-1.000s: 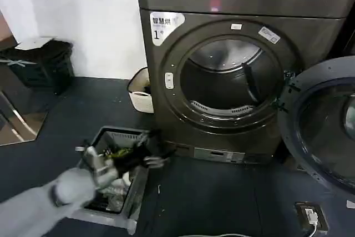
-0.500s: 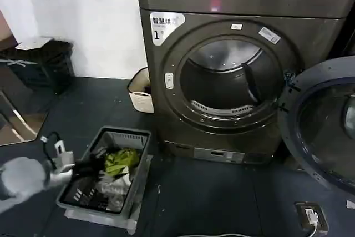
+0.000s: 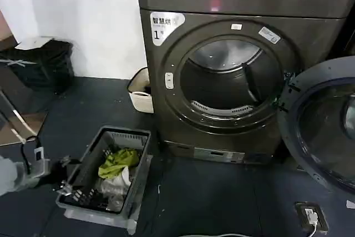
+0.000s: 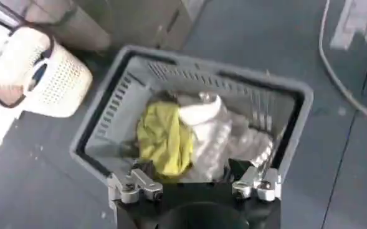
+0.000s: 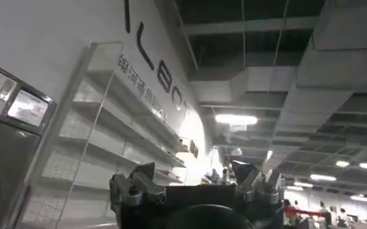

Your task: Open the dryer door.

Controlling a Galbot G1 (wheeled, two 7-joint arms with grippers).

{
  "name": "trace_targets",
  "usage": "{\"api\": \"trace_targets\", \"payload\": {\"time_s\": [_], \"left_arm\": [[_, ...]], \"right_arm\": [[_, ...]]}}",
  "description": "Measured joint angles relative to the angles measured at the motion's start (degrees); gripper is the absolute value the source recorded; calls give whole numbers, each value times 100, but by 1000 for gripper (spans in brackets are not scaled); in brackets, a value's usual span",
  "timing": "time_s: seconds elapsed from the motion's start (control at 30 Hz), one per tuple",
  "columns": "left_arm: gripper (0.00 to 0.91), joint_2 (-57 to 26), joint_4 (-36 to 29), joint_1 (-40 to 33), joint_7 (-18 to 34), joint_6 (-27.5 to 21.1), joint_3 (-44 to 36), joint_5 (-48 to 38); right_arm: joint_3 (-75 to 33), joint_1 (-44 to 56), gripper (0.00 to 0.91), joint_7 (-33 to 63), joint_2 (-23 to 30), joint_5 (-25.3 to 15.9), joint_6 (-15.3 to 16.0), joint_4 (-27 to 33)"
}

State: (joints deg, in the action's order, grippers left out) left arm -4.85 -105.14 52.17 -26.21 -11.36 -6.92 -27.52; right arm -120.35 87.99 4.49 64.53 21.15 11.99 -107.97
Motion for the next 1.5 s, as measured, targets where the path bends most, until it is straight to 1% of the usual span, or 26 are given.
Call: {"api": "trace_targets", "payload": {"time_s": [0.1,0.2,0.5,0.6,0.9,1.5], "left_arm": [[907,9,115,1,-162,-26,42,209],[907,16,166,11,-110,-63,93,236],[907,31,238,22,-123,35,102,223],[907,33,252,11,-232,103,104,324],[907,-6,233,10,-331,132,107,394],[907,14,279,43,-264,314,108,415]], "right_arm": [[-8,10,907,-4,1,1,-4,4],[-12,12,907,-9,15,1,-6,-7],[-54,53,907,-22,44,1,-7,-36],[-66,61,907,-23,48,0,-4,-36],[-60,62,907,-22,78,-2,-3,-30],[-5,20,907,-37,128,-29,-19,-41]]}}
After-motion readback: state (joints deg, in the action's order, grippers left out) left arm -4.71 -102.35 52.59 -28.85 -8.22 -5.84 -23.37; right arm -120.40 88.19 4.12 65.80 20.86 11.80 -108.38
